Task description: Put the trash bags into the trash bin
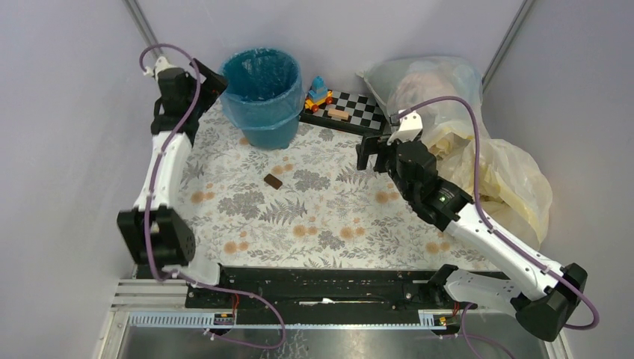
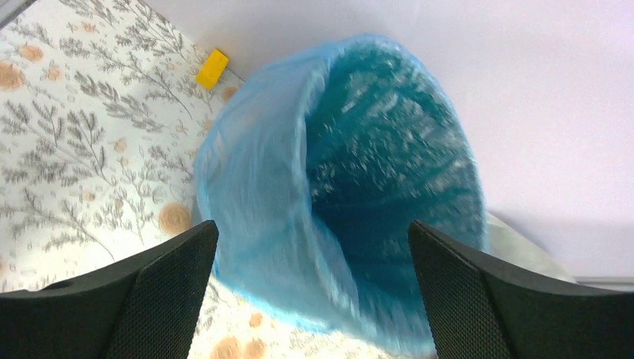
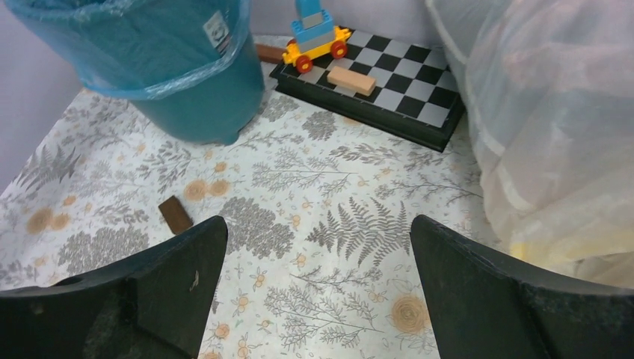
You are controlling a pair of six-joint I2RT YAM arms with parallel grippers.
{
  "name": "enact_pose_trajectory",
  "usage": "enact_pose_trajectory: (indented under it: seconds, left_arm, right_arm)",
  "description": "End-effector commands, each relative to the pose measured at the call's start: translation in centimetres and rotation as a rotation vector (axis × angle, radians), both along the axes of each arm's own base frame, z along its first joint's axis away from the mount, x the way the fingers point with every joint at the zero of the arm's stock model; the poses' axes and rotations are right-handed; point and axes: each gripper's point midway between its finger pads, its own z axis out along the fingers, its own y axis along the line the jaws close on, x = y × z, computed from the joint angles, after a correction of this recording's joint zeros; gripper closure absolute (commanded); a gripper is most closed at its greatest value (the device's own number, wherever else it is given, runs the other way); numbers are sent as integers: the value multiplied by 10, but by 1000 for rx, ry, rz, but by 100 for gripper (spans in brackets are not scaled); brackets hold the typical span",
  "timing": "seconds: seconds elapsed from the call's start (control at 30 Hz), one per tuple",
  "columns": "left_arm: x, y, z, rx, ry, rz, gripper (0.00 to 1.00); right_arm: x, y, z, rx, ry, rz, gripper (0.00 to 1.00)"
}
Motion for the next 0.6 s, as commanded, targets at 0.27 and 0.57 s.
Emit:
enact_pose_trajectory:
  seconds: [0.27,0.57]
  left_arm:
    - [-130,3,32,-69,-322,122,1]
    - [-166,-1,-62,-69,-214,117,1]
  right_arm:
    - [-12,17,-48,1,-47,150,0]
    - [-11,-2,-109,73,58,142,0]
